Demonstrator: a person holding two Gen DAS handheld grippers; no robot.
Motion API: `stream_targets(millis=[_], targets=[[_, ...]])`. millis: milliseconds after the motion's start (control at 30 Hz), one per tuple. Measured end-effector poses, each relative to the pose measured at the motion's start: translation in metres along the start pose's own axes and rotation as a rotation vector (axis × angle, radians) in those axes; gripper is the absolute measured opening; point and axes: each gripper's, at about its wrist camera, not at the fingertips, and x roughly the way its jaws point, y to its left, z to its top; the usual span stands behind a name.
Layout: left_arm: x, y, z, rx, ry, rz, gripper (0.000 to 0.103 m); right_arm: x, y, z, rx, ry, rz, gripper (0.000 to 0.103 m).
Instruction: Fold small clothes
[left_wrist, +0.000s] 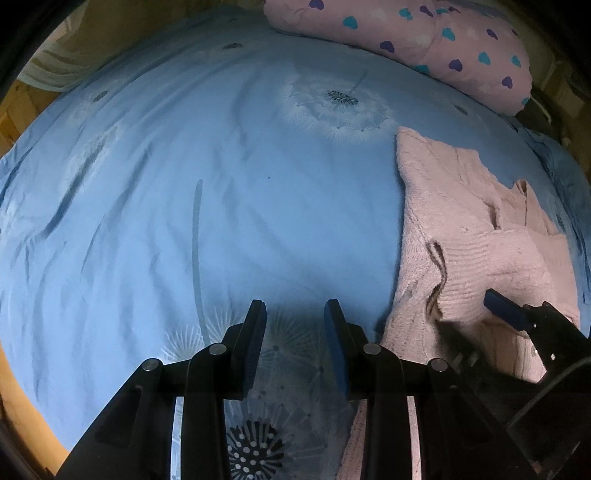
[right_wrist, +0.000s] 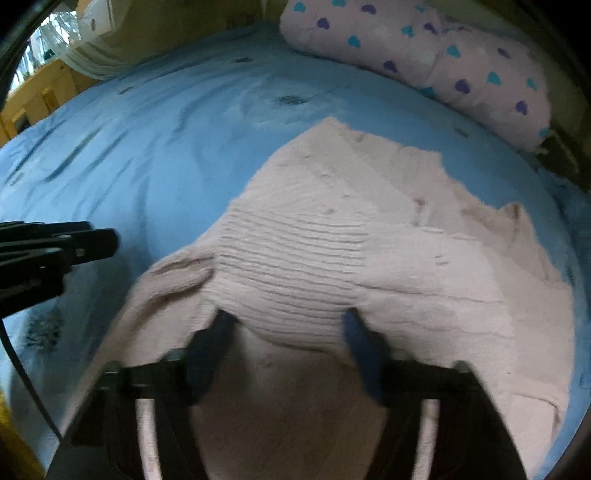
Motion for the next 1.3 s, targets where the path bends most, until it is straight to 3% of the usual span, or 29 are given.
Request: stream_targets(millis=[33,100,200,400,733,933,1167,1267,1300], targets=[[0.000,0.000,0.000,0.001,-0.001,0.002,0.026,-0.001,-0.002,0.001,0.002,-0.005,-0.007,0.033],[0.000,-0.001,0.000,0.001,-0.002,0.001,0.026,-0.007,-0.012,0.002,0.022,-0.009,0.015,0.017],[-0.004,-0.003,0.000,0.002,-0.013,-0.019,0.026,-0.022,-0.031,0.005,0.087,-0.023,0.085,0.013],[-0.020,-0.019,0.007,0.020,-0.055,-0.074,0.026,-0.070,-0.080,0.006,0.164,-0.107,0.120,0.013],[-0.020,-0.072,0.030,0.093,-0.082,-0.159,0.026,-0.124,-0.185,-0.018,0.293,-0.203,-0.049,0.013],[0.005,-0.114,0.042,0.146,-0.059,-0.192,0.026,-0.110,-0.257,-0.065,0.457,-0.152,-0.119,0.013],[0.038,-0.130,0.039,0.168,-0.023,-0.152,0.026,-0.072,-0.293,-0.117,0.543,-0.022,-0.090,0.017],[0.041,-0.128,0.038,0.174,-0.038,-0.151,0.026,-0.077,-0.296,-0.124,0.519,-0.018,-0.060,0.025],[0.042,-0.128,0.039,0.176,-0.042,-0.151,0.026,-0.082,-0.297,-0.124,0.510,-0.016,-0.062,0.033]])
